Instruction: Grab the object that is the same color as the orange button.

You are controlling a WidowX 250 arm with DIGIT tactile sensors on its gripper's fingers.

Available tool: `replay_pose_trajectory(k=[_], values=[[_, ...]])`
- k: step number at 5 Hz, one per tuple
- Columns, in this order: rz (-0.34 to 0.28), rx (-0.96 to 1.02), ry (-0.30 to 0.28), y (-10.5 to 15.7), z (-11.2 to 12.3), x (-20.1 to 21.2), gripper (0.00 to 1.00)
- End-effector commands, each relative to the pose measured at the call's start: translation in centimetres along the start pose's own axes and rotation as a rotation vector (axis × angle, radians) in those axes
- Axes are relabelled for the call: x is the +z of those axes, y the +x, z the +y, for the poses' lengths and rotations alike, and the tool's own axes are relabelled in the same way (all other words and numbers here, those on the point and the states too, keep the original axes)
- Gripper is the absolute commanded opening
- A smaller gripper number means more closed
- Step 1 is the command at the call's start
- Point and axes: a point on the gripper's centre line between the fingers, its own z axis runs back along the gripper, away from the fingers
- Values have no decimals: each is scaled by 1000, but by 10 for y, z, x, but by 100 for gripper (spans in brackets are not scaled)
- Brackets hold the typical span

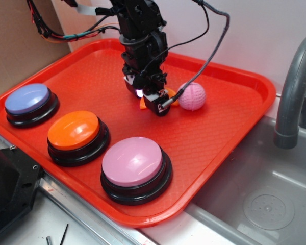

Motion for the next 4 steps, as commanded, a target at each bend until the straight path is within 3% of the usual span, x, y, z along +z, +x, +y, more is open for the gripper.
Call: replay_pose_trajectory(k=[1,2,3,4], values=[[38,38,59,-5,4,-10,0],[40,68,82,3,10,7,0],[9,214,15,15,29,56,0],[-2,294,-64,10,37,104,0]])
